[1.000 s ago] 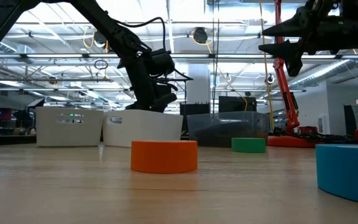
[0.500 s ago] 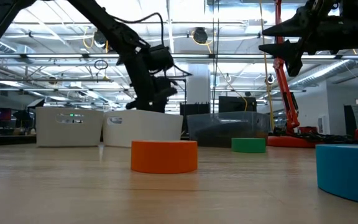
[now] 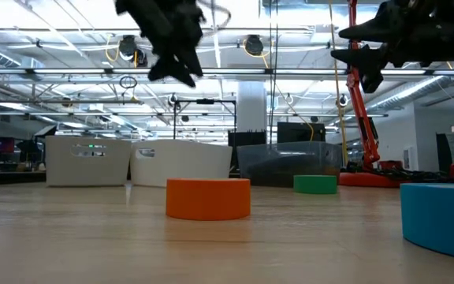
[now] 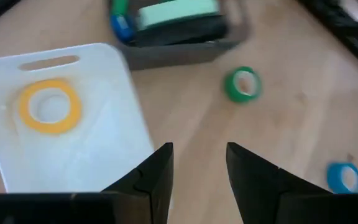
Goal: Pick and place Stapler, Stapler remover, tape
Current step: Put the green tape into the white bin
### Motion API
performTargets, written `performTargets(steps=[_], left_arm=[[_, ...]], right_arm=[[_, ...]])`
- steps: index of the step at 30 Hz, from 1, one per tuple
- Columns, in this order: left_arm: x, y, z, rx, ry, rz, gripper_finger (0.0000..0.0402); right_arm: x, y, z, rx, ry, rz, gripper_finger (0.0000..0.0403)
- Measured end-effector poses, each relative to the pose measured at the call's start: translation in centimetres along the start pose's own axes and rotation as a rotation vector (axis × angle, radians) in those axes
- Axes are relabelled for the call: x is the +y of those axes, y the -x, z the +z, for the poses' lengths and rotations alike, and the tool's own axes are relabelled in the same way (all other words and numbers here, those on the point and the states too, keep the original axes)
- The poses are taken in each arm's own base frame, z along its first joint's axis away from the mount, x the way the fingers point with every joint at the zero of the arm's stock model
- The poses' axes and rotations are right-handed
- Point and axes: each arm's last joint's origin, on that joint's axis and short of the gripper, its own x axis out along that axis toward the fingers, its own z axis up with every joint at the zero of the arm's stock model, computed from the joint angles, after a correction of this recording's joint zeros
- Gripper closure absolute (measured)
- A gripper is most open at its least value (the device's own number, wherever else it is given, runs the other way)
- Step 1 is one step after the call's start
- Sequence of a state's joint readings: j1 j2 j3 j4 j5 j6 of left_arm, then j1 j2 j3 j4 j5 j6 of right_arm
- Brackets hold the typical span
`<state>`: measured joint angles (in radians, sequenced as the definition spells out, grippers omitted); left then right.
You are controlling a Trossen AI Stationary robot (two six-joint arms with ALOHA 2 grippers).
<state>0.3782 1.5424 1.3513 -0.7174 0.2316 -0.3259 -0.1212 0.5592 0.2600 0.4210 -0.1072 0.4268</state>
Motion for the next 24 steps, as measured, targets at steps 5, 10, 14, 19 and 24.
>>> performTargets(steps=[5, 10, 14, 19, 24], left_arm=[[-3.5, 3.3, -2.5, -0.085, -0.106, -0.035, 0.0252], [-5.6, 5.1, -5.7, -0.216, -0.130, -0.054, 0.0252], [-6.3, 5.4, -8.8, -0.319, -0.132, -0.099, 0.0252], [-5.9, 5.1, -13.2, -0.417, -0.097, -0.167, 0.0252], [-5.0, 4.8, -16.8, -0.486, -0.060, -0.221, 0.0252]], right_arm=[[0.7, -0.2, 0.3, 0.013, 0.060, 0.035, 0.0236], [1.9, -0.8, 1.1, 0.019, 0.141, 0.093, 0.0236], [3.0, -1.7, 1.8, 0.075, 0.201, 0.119, 0.0236], [3.9, -3.1, 2.3, 0.306, 0.282, 0.087, 0.0236], [4.5, -4.9, 2.4, 0.510, 0.361, 0.069, 0.0236]])
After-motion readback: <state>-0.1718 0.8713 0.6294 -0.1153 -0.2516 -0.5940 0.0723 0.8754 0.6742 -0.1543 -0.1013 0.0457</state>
